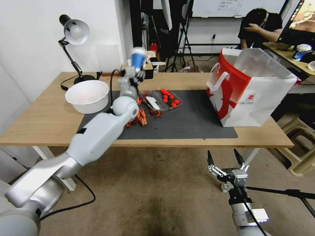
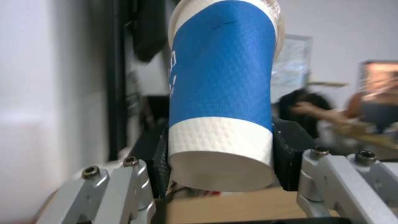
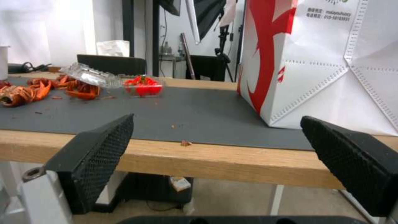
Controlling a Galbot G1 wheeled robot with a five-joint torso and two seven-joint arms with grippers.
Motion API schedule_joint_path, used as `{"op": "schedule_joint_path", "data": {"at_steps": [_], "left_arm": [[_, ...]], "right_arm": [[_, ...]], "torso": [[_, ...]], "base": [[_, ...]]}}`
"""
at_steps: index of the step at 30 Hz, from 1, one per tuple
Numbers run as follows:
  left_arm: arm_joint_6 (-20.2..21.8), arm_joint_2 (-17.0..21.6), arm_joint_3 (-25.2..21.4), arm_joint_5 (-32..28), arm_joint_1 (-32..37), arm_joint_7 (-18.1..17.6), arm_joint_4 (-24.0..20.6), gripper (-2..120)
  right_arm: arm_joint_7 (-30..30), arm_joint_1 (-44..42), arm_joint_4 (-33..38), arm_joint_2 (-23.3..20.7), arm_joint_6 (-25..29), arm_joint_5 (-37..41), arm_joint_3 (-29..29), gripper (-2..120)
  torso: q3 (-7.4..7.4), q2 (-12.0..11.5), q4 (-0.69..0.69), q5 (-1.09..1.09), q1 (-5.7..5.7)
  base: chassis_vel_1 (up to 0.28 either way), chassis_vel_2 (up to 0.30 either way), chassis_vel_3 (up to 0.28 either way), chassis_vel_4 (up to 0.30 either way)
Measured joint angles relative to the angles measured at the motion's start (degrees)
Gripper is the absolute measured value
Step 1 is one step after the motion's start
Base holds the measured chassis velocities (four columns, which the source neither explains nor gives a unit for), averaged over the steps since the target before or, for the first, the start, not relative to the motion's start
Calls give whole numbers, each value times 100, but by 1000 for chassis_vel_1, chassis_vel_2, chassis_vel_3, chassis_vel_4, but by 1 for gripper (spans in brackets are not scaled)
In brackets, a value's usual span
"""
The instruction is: Pick up the trash from the table and place it into the takeout bag.
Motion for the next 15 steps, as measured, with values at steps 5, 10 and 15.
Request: {"op": "schedule_joint_path", "data": {"at_steps": [5, 10, 15], "left_arm": [[-13, -227, 736, -347, -779, 246, -300, 47], [-49, -498, 1123, -499, -1217, 360, -185, 47], [-128, -973, 1687, -568, -1747, 534, 257, 47]], "right_arm": [[0, -3, 51, -1, -19, -11, 16, 100], [1, -15, 65, 31, -21, -24, 23, 100], [1, -49, 79, 83, -14, -38, 37, 100]], "torso": [[0, 0, -2, 1, 0], [0, -1, -2, 1, 0], [0, -1, 0, 0, 1]], "base": [[0, 0, 0, 0], [0, 0, 0, 0], [0, 0, 0, 0]]}}
